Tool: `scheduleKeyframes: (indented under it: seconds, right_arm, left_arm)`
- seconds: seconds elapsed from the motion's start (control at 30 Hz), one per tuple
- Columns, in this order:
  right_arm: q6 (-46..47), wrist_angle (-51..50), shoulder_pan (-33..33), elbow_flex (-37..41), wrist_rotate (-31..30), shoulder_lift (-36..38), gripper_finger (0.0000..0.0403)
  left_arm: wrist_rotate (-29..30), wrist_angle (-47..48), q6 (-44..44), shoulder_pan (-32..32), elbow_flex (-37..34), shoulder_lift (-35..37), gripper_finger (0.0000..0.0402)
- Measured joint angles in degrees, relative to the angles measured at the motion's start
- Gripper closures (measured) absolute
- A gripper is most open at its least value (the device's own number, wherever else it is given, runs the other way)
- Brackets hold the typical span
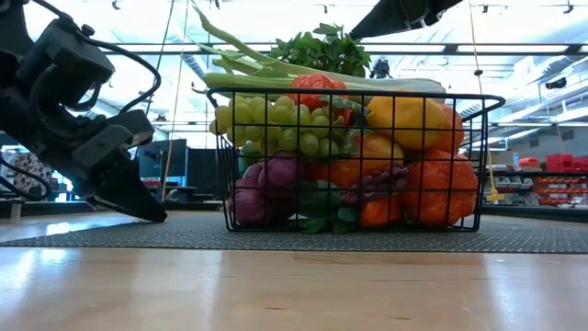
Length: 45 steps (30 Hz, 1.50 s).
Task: Build produce basket
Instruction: Adjust the mat, then return to Home Position
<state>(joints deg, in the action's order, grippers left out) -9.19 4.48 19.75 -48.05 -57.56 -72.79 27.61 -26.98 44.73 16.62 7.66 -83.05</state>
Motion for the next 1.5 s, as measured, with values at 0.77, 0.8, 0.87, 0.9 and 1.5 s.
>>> scheduleKeyframes:
  seconds: [0.77,0.8,0.87,0.9,1.5]
  right_arm:
    - [-0.34,-0.27,0.04,0.0,-3.01,0.15,0.0054]
    - [-0.49,-0.25,0.04,0.0,-3.17,0.15,0.0054]
    - [-0.99,0.15,0.04,0.0,-3.6,0.15,0.0054]
    - [-1.07,0.21,0.04,0.0,-3.79,0.15,0.0054]
    - [1.17,-0.39,0.49,0.0,-3.97,3.88,0.0054]
  left_arm:
    - [-1.35,13.03,-3.83,-0.04,-0.43,13.55,0.0333]
    - [-1.28,13.18,-4.32,-0.05,-0.42,14.05,0.0333]
    - [-1.19,13.18,-5.28,-0.07,-0.44,15.32,0.0333]
    - [-1.06,12.73,-6.05,-0.07,-0.42,15.85,0.0333]
    - [-0.86,10.88,-15.86,-0.04,-0.24,31.78,0.0331]
